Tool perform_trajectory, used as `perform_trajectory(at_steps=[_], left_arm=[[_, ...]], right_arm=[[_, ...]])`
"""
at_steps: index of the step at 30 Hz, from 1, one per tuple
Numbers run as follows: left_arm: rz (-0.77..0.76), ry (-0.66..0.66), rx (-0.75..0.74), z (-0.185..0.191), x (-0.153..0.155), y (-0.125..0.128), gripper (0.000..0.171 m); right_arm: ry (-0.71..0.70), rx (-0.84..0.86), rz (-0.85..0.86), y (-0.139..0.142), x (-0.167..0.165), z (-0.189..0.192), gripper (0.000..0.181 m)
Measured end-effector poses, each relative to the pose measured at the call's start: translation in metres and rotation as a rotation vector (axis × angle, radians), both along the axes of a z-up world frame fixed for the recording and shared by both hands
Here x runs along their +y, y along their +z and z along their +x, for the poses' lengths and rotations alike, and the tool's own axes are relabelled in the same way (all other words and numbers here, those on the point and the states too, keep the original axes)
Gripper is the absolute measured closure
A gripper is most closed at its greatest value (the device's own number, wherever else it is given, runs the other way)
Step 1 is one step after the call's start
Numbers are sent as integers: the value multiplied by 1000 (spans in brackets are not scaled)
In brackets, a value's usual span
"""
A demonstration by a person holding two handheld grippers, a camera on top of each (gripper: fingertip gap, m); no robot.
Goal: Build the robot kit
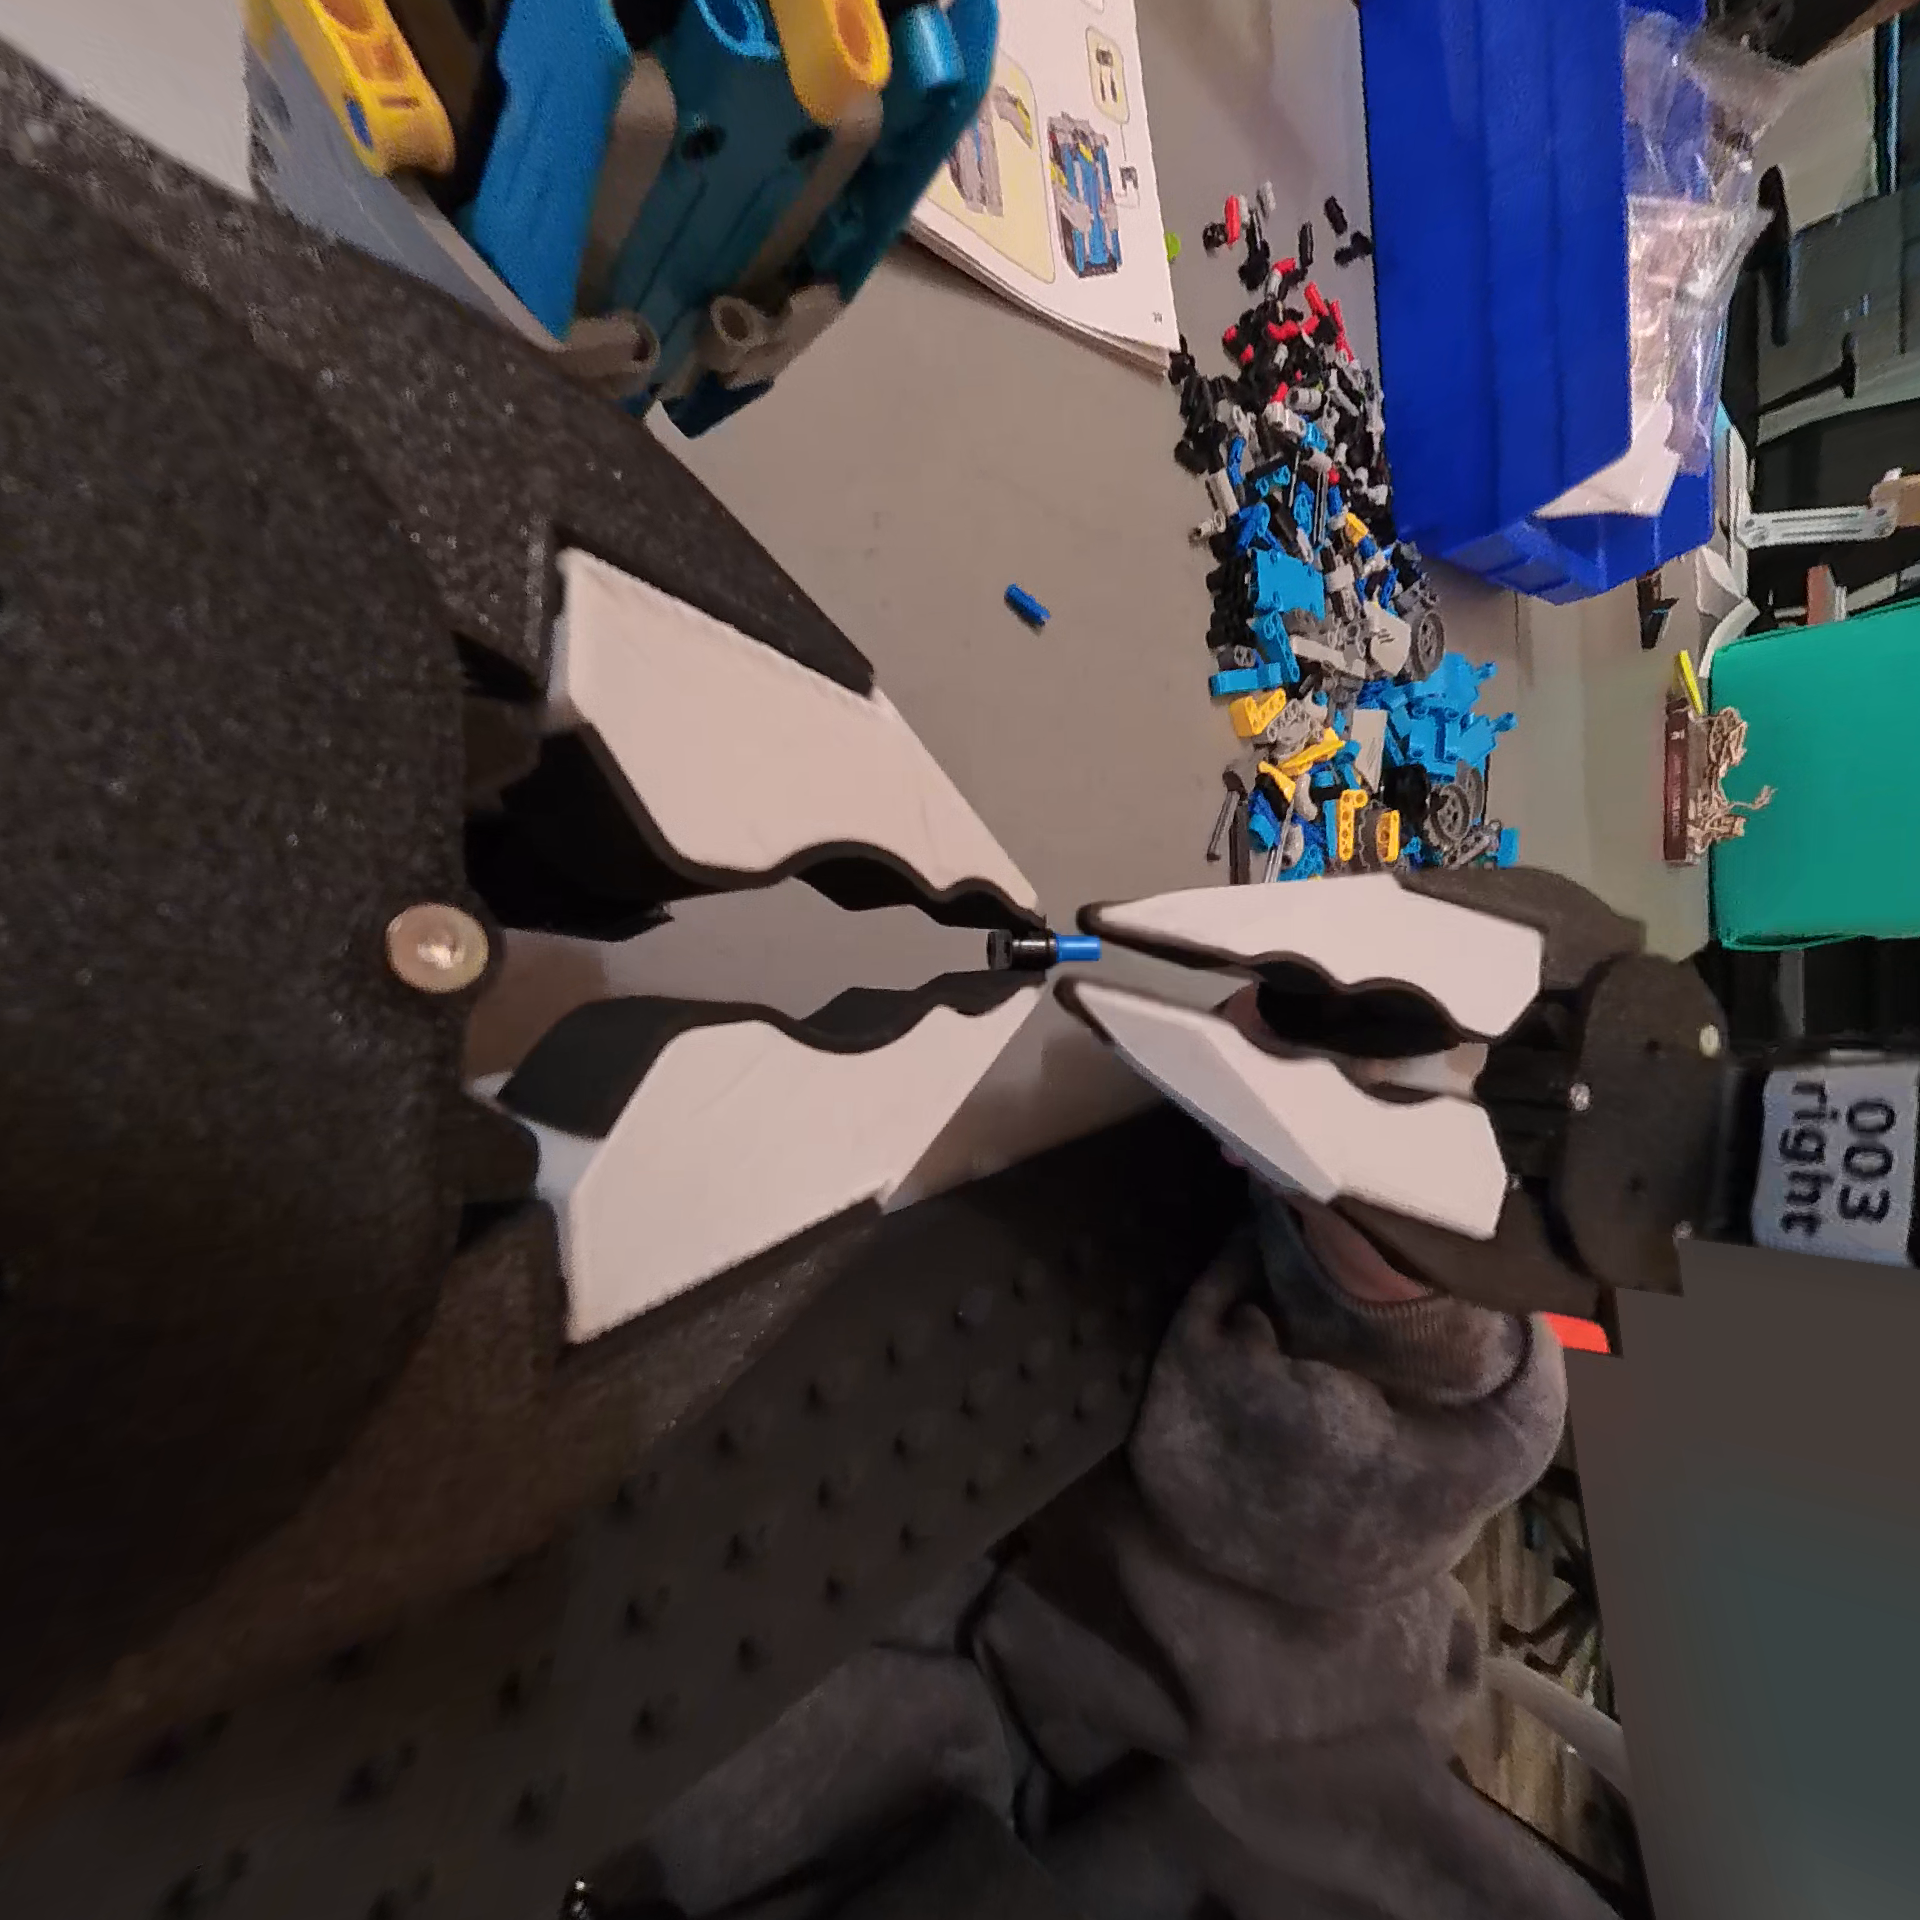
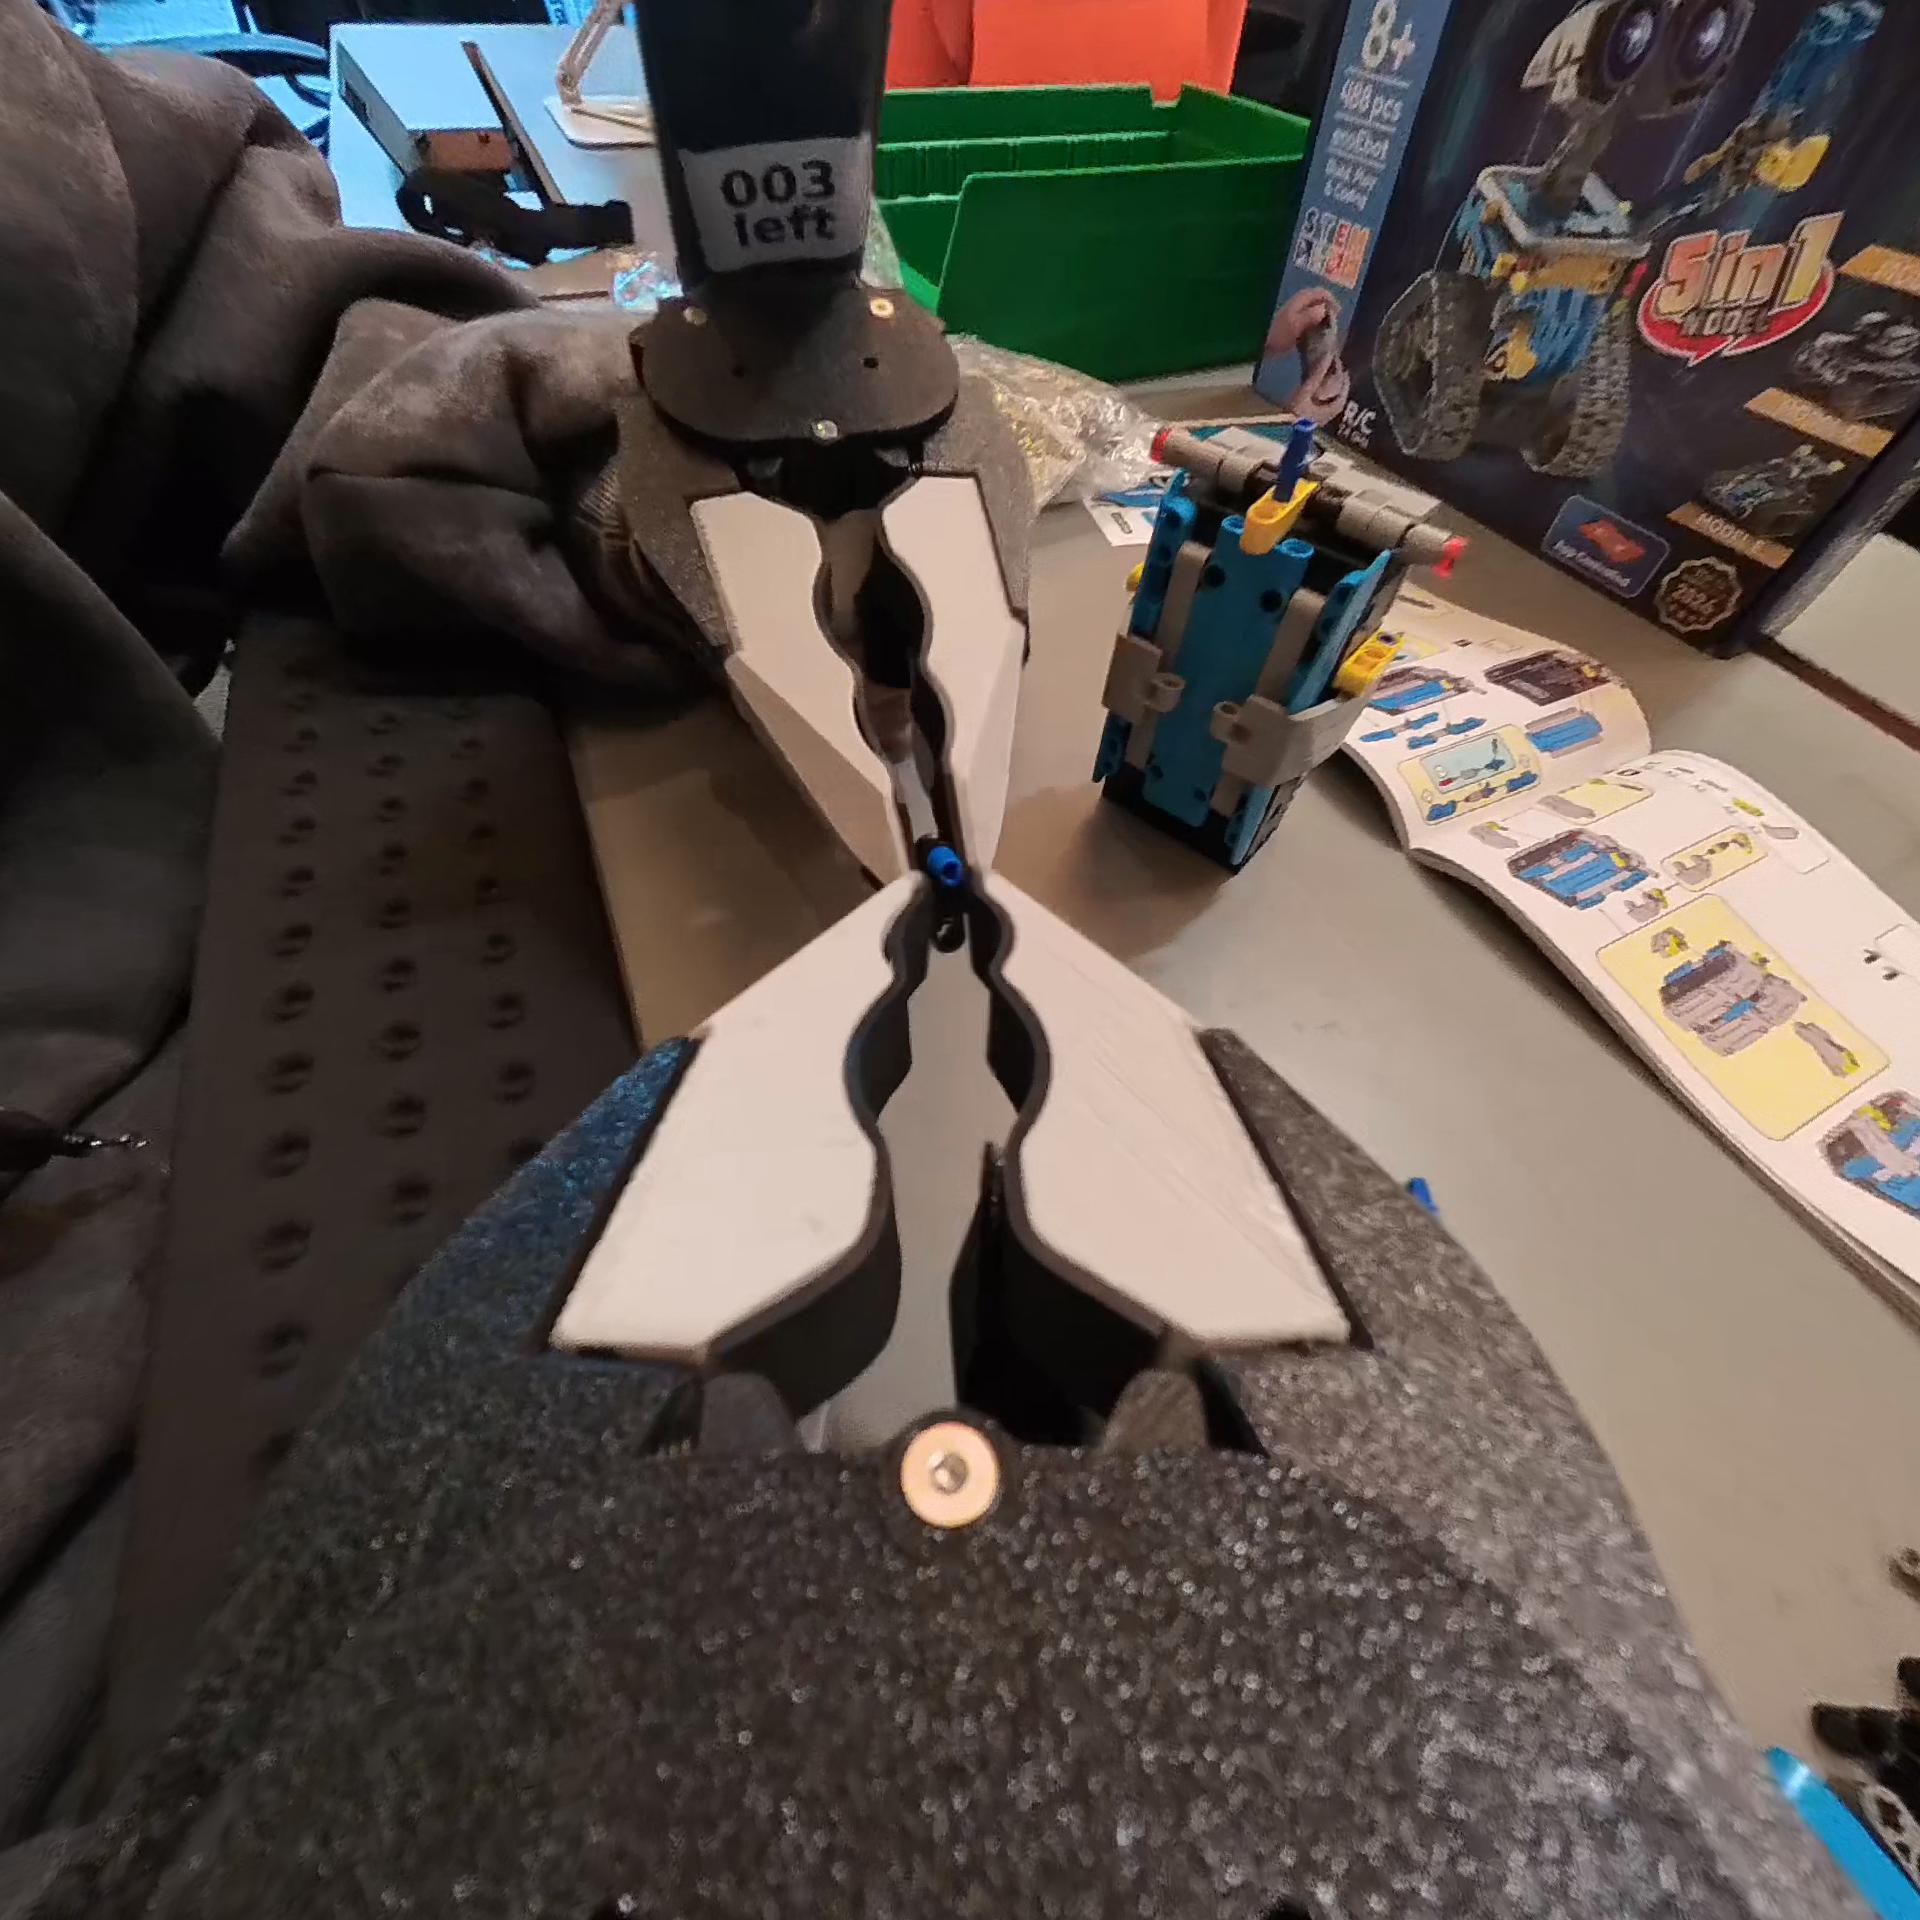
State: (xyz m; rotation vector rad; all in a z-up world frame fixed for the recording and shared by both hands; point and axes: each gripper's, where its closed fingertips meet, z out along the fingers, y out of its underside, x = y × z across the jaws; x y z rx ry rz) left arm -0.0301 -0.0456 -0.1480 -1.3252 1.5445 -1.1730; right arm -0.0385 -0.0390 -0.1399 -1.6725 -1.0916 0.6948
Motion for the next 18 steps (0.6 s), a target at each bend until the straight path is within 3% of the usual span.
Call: perform_trajectory(at_steps=[4, 7, 11, 18], left_arm=[[-239, 60, -47, 0, 15, 10, 165], [-458, 38, -102, -1, 15, 22, 165], [-692, -21, -159, 1, 6, 33, 166], [-822, -63, -211, -1, 6, 43, 166]], right_arm=[[-64, -81, 205, 8, 6, -2, 145], [-167, -182, 405, 19, 13, -8, 146], [-240, -253, 490, 22, 20, -12, 153], [-260, -254, 555, 32, 18, -11, 160]])
